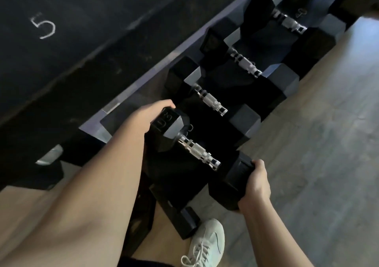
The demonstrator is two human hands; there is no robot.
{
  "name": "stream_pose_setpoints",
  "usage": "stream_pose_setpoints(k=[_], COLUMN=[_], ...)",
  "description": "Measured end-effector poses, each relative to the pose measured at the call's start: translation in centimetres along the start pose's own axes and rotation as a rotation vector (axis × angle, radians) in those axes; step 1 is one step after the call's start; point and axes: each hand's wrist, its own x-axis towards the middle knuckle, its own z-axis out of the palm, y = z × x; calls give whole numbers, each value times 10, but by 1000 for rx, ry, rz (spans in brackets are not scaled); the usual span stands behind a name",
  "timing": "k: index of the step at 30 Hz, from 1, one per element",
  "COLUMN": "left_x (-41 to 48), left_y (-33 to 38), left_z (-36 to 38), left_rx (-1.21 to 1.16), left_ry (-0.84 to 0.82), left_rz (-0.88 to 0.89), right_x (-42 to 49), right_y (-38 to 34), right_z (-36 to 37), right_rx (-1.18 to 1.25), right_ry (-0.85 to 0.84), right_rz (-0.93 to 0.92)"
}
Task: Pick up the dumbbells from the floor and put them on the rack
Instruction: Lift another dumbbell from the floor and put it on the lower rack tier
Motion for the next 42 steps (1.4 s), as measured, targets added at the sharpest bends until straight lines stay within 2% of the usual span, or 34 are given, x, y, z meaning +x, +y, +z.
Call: stream_pose_setpoints(k=[5, 8, 11, 14, 17, 21, 25, 28, 38, 42], left_x=[14, 16, 8, -7, -5, -1, 0, 4, 12, 21], left_y=[-22, -32, -45, -76, -100, -100, -96, -92, -67, -55], left_z=[-7, -4, 11, 39, 53, 46, 42, 39, 23, 1], left_rx=[-54, -127, -163, -77, 121, 316, 355, 368, 307, 273], left_ry=[9, 179, 414, 535, 602, 597, 585, 573, 515, 595], left_rz=[-69, -31, 156, 510, 607, 603, 534, 525, 437, 402], right_x=[2, 1, 4, 3, 6, 14, 16, 21, 10, 4], right_y=[2, 6, 7, 8, 8, 15, 26, 26, 18, 19], right_z=[4, 4, 5, 4, 1, -10, -20, -20, -4, 30], right_rx=[-48, -54, -42, -63, -60, -110, -137, -25, -20, -40], right_ry=[-3, 16, 8, 7, -39, -184, -262, -276, -263, -230], right_rz=[-44, -61, -71, -56, -61, -151, -321, -299, -316, -355])
